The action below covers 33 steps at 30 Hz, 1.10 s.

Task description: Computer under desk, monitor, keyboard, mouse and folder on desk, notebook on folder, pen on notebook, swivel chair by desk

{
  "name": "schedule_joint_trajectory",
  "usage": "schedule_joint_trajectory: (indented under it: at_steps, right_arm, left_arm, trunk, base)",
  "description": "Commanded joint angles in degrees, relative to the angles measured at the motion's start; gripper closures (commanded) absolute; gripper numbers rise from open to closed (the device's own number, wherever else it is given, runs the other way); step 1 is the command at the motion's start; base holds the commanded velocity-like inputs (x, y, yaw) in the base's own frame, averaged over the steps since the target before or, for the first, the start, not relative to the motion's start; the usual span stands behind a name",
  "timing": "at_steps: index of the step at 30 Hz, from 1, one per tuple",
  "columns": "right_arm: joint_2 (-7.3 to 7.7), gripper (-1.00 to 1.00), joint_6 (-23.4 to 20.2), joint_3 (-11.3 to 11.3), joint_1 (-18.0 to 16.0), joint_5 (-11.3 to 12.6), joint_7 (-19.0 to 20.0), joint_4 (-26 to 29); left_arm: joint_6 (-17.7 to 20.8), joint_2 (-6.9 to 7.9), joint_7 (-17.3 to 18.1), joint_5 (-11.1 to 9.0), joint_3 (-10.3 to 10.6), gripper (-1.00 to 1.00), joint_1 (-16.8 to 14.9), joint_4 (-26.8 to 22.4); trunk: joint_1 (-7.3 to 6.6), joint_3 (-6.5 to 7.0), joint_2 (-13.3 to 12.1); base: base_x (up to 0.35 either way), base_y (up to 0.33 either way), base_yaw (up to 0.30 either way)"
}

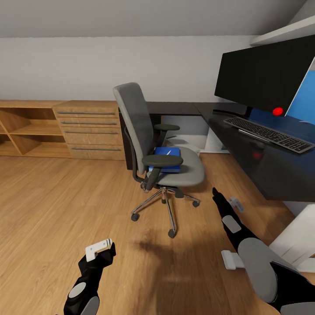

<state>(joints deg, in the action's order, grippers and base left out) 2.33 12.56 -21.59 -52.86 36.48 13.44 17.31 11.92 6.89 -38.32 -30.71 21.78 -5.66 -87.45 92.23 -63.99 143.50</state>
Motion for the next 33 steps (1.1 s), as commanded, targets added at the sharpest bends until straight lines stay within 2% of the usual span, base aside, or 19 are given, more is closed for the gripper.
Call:
schedule_joint_trajectory:
  at_steps: [1,8,33]
  right_arm:
    - [0.01,-1.0,0.06,-0.15,-0.05,0.61,1.03,-0.13]
    - [0.04,-1.0,0.06,-0.33,-0.05,0.53,3.16,-0.16]
    - [0.04,-1.0,1.69,-0.54,-0.05,0.58,3.53,-0.26]
  left_arm:
    - [0.21,0.06,-0.44,-0.23,0.15,-1.0,-0.05,-0.08]
    - [0.21,0.06,-0.43,-0.22,0.19,-1.0,-0.05,-0.08]
    - [0.21,0.06,-0.43,-0.24,0.19,-1.0,-0.05,-0.08]
  trunk:
    - [-0.01,-0.05,0.02]
    - [-0.01,-0.05,0.02]
    - [-0.01,-0.05,0.02]
  base:
    - [0.0,0.0,0.0]
    - [0.0,0.0,0.0]
    - [0.0,0.0,0.0]
